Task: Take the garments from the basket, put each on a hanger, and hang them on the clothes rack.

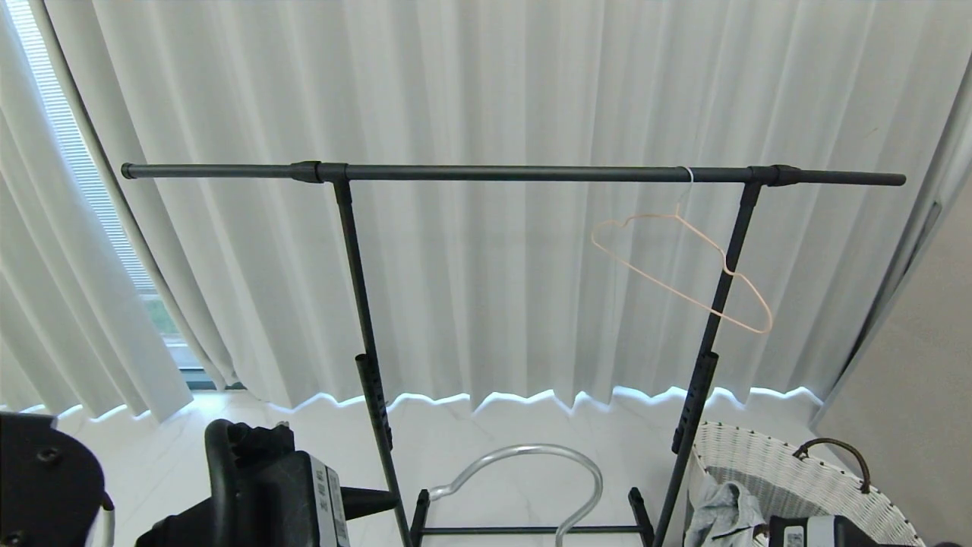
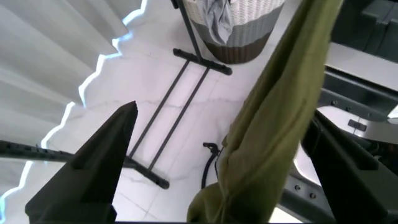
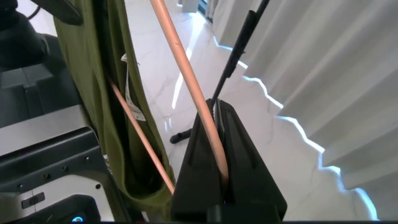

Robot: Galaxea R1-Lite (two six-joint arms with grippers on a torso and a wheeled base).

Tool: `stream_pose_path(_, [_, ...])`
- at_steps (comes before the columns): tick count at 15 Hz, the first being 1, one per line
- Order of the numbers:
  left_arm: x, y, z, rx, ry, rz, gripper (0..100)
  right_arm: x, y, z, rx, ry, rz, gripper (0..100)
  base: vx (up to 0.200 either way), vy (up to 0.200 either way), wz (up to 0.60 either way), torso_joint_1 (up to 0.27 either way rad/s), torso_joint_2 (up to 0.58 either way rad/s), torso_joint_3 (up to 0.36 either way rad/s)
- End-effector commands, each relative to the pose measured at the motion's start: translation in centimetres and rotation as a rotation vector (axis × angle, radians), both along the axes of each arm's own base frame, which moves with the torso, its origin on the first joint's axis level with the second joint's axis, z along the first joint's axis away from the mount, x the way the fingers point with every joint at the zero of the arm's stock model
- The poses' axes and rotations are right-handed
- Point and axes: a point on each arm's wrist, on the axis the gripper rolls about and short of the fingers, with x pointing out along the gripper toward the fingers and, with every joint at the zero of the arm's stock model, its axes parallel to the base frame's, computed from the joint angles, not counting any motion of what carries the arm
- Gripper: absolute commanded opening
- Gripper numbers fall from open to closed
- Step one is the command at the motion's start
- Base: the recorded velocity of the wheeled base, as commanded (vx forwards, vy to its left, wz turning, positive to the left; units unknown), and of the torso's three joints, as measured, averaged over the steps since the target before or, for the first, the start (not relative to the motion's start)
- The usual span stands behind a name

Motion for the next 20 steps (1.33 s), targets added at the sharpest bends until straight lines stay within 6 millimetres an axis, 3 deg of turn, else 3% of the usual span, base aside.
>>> stream_pose_path(1, [0.1,-0.1,-0.1,0.007,0.003,0.0,0,0.0,0.4,-0.1,-0.002,0.0,0.005,0,0.0,0.0,0.0,0.0,0.0,0.0])
stream_pose_path(10, [0.0,0.0,-0.2,0.008,-0.002,0.006,0,0.1,0.6,0.3,0.024,-0.009,-0.003,0,0.0,0.0,0.0,0.0,0.0,0.0])
stream_pose_path(11, [0.0,0.1,-0.2,0.01,-0.005,0.011,0,0.1,0.6,0.3,0.024,-0.009,-0.003,100,0.0,0.0,0.0,0.0,0.0,0.0])
stream_pose_path(16, [-0.1,0.6,-0.6,0.085,-0.101,0.043,0,0.4,0.2,0.5,0.027,-0.033,-0.084,100,0.0,0.0,0.0,0.0,0.0,0.0])
stream_pose_path(20, [0.7,1.1,-1.0,0.172,-0.174,0.233,0,0.7,0.1,0.6,0.028,-0.034,-0.102,100,0.0,0.0,0.0,0.0,0.0,0.0])
